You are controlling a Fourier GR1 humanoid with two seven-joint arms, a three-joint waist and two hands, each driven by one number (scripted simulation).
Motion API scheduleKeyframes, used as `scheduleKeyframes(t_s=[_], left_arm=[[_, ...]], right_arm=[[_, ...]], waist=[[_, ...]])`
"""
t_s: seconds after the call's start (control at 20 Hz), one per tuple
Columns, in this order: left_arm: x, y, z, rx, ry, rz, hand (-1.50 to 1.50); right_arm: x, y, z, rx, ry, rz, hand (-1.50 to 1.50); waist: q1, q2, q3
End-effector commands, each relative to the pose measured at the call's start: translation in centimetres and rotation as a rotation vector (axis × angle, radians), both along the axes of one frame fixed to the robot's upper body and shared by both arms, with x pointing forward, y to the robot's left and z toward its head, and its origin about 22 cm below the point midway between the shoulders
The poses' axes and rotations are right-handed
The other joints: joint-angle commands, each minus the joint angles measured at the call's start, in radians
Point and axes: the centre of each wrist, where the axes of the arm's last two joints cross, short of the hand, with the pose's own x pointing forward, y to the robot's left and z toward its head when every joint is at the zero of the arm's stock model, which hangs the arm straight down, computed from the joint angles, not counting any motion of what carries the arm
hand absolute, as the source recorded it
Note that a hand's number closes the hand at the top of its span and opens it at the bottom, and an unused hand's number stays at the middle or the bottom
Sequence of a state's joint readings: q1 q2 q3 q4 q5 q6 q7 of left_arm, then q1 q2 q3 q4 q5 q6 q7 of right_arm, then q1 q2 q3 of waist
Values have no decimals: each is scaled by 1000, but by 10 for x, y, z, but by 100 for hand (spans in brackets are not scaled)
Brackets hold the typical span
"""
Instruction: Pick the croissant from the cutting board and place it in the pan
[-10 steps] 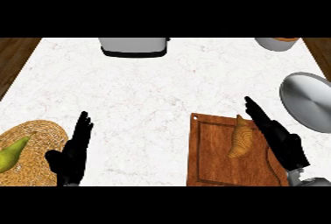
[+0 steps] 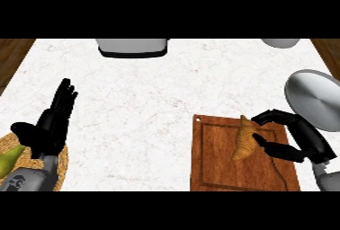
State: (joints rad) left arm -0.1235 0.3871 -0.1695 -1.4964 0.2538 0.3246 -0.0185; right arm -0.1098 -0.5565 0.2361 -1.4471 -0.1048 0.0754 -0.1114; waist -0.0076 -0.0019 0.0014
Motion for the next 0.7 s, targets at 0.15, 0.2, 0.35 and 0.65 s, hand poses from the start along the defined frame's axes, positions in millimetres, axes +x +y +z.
scheduleKeyframes(t_s=[0.15, 0.2, 0.35, 0.65], left_arm=[[14, 12, 14, 21, -10, 0, 0], [4, 11, 2, 10, -3, -13, 0], [19, 25, 23, -1, -4, -2, 0], [19, 7, 27, 6, -18, -45, 0]], right_arm=[[-38, -51, 22, -279, -339, -102, -150], [-37, -59, 47, -308, -344, -113, -150], [-44, -65, 94, -397, -269, -52, -150], [-36, -55, 171, -679, -118, 37, -150]], waist=[[-40, -5, -2], [-28, -6, -3], [-23, -4, -4], [-4, -2, -4]])
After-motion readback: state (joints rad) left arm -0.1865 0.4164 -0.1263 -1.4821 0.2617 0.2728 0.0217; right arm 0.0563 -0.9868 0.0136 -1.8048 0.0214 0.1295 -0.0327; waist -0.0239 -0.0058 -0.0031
